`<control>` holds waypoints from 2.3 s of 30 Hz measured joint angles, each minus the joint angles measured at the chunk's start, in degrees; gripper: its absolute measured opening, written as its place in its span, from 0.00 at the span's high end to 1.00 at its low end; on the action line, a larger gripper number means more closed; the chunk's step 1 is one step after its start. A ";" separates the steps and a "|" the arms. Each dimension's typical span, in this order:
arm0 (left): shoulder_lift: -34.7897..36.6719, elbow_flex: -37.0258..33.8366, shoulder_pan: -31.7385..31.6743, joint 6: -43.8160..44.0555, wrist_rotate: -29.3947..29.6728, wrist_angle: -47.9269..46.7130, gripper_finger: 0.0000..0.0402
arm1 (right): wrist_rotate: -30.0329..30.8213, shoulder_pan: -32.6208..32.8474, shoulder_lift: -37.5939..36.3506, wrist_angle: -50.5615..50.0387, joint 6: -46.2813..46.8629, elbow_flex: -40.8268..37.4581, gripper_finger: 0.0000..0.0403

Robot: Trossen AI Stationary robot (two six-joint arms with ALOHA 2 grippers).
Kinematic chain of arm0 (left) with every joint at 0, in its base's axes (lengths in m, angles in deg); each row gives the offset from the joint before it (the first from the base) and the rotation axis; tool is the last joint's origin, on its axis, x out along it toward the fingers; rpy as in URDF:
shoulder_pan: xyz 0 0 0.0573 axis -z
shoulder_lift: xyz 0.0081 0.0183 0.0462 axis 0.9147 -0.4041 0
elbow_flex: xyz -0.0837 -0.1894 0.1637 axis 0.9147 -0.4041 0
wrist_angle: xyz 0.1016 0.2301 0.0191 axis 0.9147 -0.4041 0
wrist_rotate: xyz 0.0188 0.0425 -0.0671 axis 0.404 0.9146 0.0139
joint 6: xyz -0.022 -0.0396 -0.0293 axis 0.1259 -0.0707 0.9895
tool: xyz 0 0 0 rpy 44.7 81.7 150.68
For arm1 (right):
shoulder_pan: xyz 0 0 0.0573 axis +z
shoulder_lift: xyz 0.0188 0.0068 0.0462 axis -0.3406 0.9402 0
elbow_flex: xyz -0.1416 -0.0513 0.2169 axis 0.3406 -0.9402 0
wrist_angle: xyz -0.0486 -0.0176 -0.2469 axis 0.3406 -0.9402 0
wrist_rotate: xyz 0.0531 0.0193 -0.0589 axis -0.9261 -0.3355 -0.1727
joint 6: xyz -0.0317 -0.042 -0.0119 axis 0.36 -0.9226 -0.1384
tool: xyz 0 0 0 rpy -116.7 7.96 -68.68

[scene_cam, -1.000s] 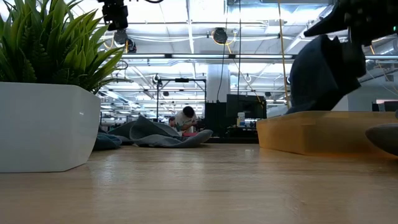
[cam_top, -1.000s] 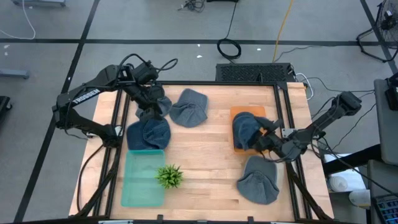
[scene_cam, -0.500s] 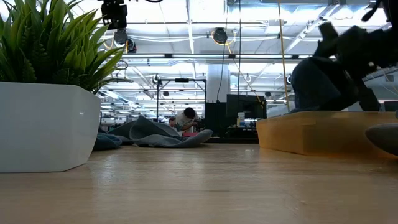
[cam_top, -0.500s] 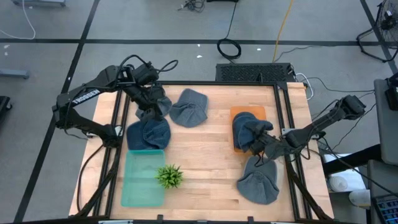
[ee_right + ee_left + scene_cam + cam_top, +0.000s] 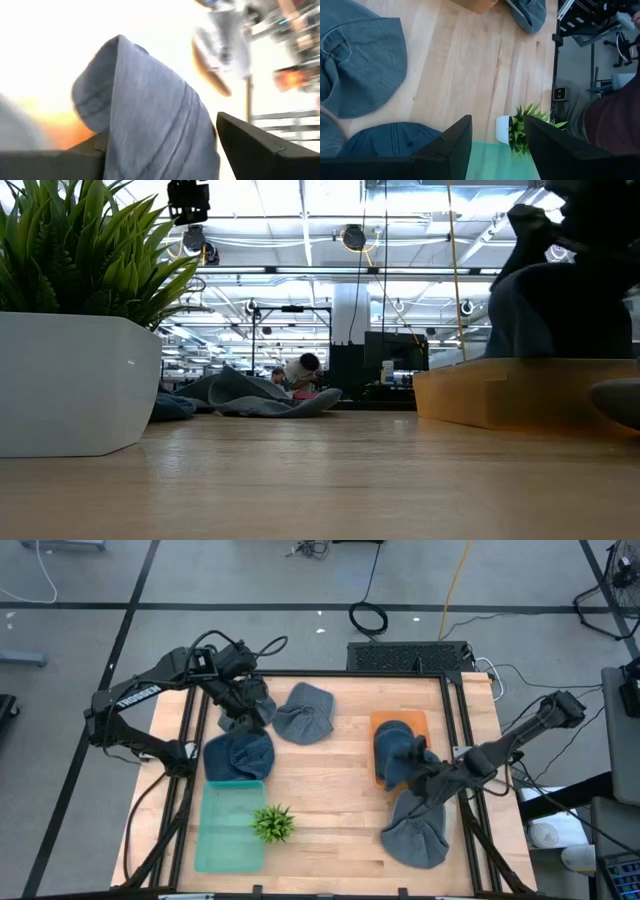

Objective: Pick & Place hat
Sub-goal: Put the right blue cap into the orange bin

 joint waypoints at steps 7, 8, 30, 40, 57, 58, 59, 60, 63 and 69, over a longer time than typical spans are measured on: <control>0.00 0.00 0.02 0.12 0.00 -0.04 0.54 | -9.28 2.37 -0.02 -1.34 4.30 1.30 0.36; 0.00 0.00 0.02 0.01 -0.07 -0.04 0.54 | -11.63 2.46 0.00 -1.78 6.20 1.80 0.36; -0.02 0.00 1.92 2.38 -2.10 1.01 0.54 | -18.18 3.15 -8.48 -1.63 20.77 4.32 0.29; -0.02 0.00 2.89 2.16 -2.25 0.98 0.54 | -11.81 -0.42 -10.54 -7.98 20.66 4.29 0.24; -0.02 0.00 2.89 1.81 -1.67 1.11 0.54 | -32.38 -13.94 -10.68 -4.99 19.58 4.42 0.26; -0.02 0.00 2.89 1.76 -1.66 1.11 0.54 | -31.77 -13.94 -11.18 -5.01 19.75 4.58 0.26; -0.02 0.00 2.89 1.72 -1.66 1.14 0.54 | -31.78 -13.94 -11.77 -4.92 20.51 4.70 0.26; -0.02 0.00 2.89 1.79 -1.66 1.14 0.54 | -32.85 -13.96 -12.29 -4.91 22.02 4.73 0.26; -0.02 0.00 2.89 2.30 -1.66 1.15 0.54 | -38.26 -13.85 -12.31 -6.20 26.79 4.67 0.26; -0.02 0.00 2.89 1.84 -1.64 1.18 0.54 | -37.24 -11.34 -9.15 -9.53 29.25 3.39 0.31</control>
